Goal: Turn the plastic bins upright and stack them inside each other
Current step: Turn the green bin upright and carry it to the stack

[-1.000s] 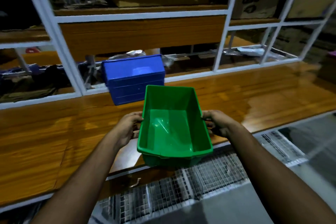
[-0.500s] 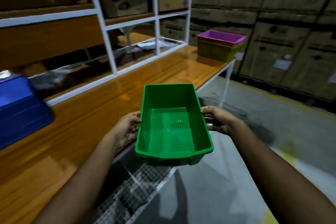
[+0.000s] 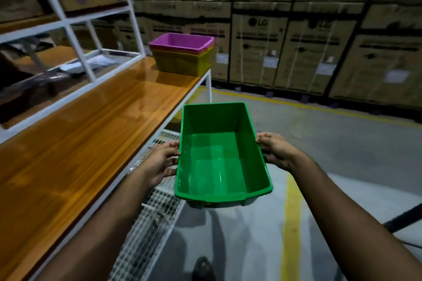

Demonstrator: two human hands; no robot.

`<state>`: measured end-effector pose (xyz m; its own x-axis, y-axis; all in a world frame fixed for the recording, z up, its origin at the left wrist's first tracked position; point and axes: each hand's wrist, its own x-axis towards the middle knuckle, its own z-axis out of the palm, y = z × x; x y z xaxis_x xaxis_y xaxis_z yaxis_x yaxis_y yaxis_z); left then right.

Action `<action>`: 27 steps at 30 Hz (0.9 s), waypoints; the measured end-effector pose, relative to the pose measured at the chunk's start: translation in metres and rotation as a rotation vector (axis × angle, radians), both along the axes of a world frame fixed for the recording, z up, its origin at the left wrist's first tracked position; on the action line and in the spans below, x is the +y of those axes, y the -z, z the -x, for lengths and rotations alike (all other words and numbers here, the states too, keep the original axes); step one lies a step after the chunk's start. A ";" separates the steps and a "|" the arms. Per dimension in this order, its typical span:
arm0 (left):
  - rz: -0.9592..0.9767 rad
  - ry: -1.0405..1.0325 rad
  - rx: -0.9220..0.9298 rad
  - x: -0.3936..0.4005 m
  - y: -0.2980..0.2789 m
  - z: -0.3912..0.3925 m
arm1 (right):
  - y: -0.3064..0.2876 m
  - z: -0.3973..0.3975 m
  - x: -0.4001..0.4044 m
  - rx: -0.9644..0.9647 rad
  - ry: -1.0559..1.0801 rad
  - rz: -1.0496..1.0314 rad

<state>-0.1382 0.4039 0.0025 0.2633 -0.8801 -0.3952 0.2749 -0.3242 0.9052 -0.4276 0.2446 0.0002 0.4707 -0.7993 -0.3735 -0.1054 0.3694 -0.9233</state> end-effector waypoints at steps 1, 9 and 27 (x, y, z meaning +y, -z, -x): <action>-0.001 0.021 0.003 -0.025 0.002 0.003 | 0.002 0.006 -0.017 0.008 0.020 0.021; 0.062 0.186 -0.026 -0.230 -0.012 0.020 | -0.021 0.041 -0.157 0.015 0.251 0.044; 0.118 0.080 -0.015 -0.582 -0.068 0.084 | -0.079 0.095 -0.519 -0.105 0.243 0.102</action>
